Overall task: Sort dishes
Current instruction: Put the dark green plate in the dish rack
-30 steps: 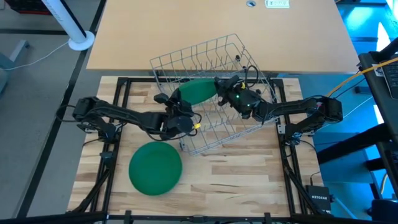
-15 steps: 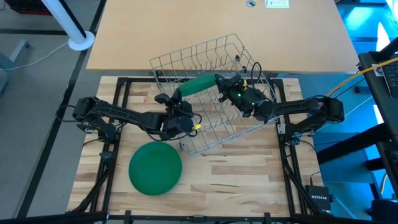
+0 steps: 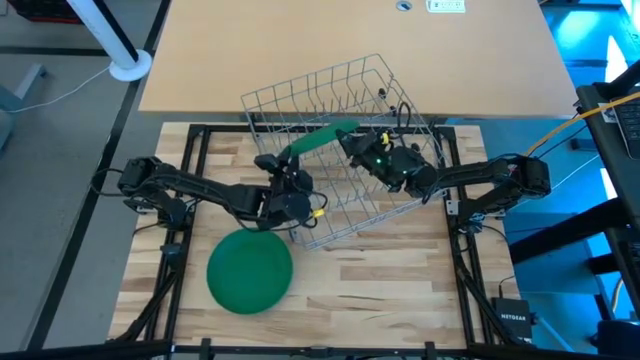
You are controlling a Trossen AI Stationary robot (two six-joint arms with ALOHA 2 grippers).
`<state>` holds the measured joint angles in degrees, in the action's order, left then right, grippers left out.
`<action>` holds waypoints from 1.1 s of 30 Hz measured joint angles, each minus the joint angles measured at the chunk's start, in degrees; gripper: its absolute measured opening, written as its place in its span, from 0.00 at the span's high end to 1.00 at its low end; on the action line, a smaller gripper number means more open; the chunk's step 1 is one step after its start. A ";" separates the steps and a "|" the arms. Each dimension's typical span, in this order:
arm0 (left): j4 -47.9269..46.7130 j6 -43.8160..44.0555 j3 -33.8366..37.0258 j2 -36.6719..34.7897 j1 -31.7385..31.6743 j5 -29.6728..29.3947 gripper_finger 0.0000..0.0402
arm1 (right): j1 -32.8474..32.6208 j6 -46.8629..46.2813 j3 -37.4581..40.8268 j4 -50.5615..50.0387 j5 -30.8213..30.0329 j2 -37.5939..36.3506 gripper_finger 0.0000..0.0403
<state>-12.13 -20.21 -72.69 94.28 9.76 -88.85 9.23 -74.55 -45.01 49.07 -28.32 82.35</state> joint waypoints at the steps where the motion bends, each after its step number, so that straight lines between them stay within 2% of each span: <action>1: 0.57 0.01 -0.04 0.00 0.41 -0.36 0.61 | 0.00 1.14 0.00 0.81 0.53 0.00 0.96; 8: 1.52 -2.92 -4.07 -0.43 3.64 -2.28 0.62 | 1.34 9.90 0.34 3.45 3.13 0.23 0.97; 17: 1.26 -7.05 -7.63 -0.96 6.84 -1.56 0.64 | 3.64 12.63 0.24 4.90 12.21 -0.14 0.97; 25: 1.19 -6.26 -7.80 -2.23 8.64 -1.30 0.64 | 9.93 17.86 0.17 6.00 31.14 -3.90 0.98; 29: 0.75 -2.49 -7.80 -3.48 9.72 -1.27 0.64 | 16.25 18.05 0.13 4.90 42.80 -6.69 0.98; 33: 0.67 0.32 -7.80 -4.69 10.55 -1.23 0.64 | 23.37 20.92 0.11 -1.51 52.37 -9.55 0.98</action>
<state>-11.46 -19.89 -80.49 89.59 20.31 -90.08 32.60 -53.63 -44.91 47.57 24.05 72.79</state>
